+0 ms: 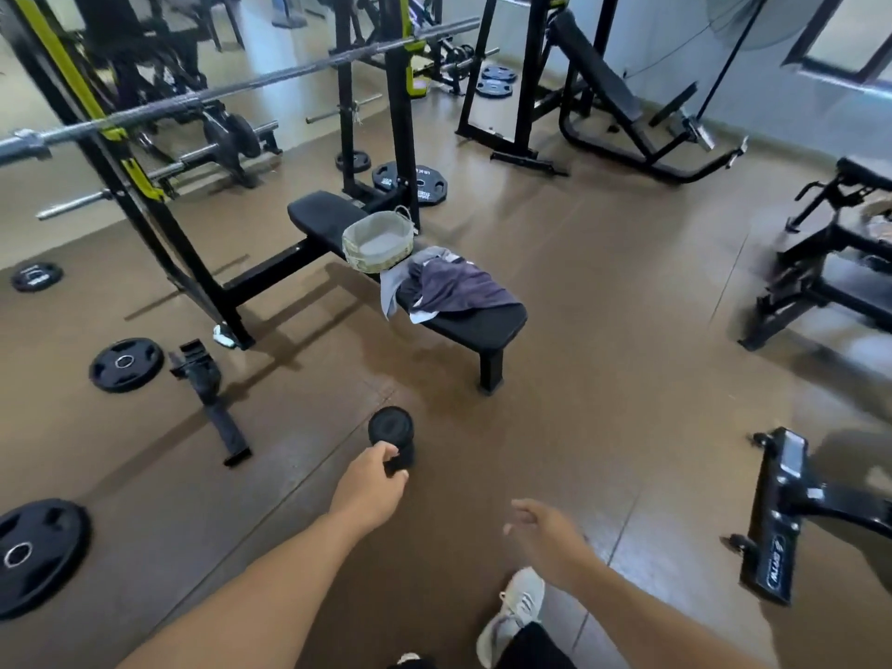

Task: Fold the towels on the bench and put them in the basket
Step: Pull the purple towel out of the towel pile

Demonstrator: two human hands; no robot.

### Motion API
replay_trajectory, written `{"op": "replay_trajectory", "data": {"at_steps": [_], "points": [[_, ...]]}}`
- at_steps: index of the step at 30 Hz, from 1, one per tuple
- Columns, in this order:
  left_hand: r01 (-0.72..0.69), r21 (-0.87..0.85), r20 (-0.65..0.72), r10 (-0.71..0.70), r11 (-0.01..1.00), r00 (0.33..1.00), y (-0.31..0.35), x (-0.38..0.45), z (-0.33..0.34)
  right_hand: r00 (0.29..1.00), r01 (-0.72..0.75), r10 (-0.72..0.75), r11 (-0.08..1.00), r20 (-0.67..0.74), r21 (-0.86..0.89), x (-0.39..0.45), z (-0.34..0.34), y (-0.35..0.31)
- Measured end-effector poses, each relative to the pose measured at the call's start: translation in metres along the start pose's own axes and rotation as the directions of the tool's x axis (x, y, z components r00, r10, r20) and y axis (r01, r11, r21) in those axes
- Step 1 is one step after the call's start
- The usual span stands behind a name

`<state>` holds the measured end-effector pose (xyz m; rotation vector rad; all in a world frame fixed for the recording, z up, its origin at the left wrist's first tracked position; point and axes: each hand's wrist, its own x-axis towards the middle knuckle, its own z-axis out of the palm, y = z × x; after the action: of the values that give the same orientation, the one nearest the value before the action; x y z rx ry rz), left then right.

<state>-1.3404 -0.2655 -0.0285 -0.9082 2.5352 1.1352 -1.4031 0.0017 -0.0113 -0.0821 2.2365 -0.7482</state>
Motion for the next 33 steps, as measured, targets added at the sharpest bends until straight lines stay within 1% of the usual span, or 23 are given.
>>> {"op": "replay_trajectory", "data": {"at_steps": [2, 5, 7, 10, 12, 14, 17, 20, 24, 27, 29, 31, 33], "points": [[0.03, -0.019, -0.018, -0.03, 0.999, 0.999, 0.01, 0.031, -0.006, 0.999, 0.012, -0.011, 0.999, 0.042, -0.041, 0.035, -0.017, -0.021], [0.11, -0.068, -0.085, -0.116, 0.992, 0.99, 0.025, 0.073, -0.02, 0.988, 0.121, -0.104, 0.98, 0.115, -0.159, 0.093, -0.044, -0.053], [0.181, -0.112, -0.144, -0.196, 0.977, 0.97, 0.036, 0.091, -0.036, 0.973, 0.196, -0.164, 0.96, 0.165, -0.202, 0.131, -0.063, -0.08], [0.261, -0.161, -0.212, -0.292, 0.952, 0.933, 0.041, 0.105, -0.065, 0.947, 0.263, -0.203, 0.934, 0.248, -0.24, 0.178, -0.078, -0.128], [0.313, -0.184, -0.243, -0.352, 0.932, 0.904, 0.033, 0.114, -0.083, 0.934, 0.295, -0.216, 0.916, 0.285, -0.272, 0.204, -0.078, -0.161], [0.34, -0.291, -0.264, -0.416, 0.894, 0.87, 0.019, 0.121, -0.095, 0.91, 0.344, -0.231, 0.884, 0.345, -0.316, 0.22, -0.071, -0.195], [0.364, -0.437, -0.297, -0.514, 0.823, 0.805, -0.011, 0.13, -0.11, 0.853, 0.441, -0.266, 0.828, 0.449, -0.347, 0.236, -0.049, -0.242], [0.379, -0.47, -0.315, -0.552, 0.797, 0.772, -0.034, 0.149, -0.131, 0.808, 0.51, -0.286, 0.776, 0.515, -0.37, 0.253, -0.018, -0.286], [0.384, -0.483, -0.3, -0.561, 0.787, 0.771, -0.073, 0.188, -0.173, 0.786, 0.528, -0.249, 0.747, 0.566, -0.404, 0.281, 0.027, -0.344], [0.376, -0.488, -0.268, -0.545, 0.788, 0.794, -0.11, 0.222, -0.21, 0.782, 0.525, -0.213, 0.731, 0.586, -0.435, 0.305, 0.057, -0.392], [0.397, -0.478, -0.223, -0.545, 0.784, 0.808, -0.133, 0.243, -0.236, 0.794, 0.515, -0.192, 0.718, 0.577, -0.468, 0.32, 0.071, -0.426], [0.406, -0.449, -0.195, -0.531, 0.796, 0.825, -0.15, 0.261, -0.26, 0.808, 0.512, -0.207, 0.708, 0.551, -0.486, 0.332, 0.079, -0.454], [0.409, -0.414, -0.179, -0.513, 0.813, 0.839, -0.162, 0.281, -0.284, 0.826, 0.494, -0.219, 0.725, 0.519, -0.48, 0.342, 0.084, -0.481]]}}
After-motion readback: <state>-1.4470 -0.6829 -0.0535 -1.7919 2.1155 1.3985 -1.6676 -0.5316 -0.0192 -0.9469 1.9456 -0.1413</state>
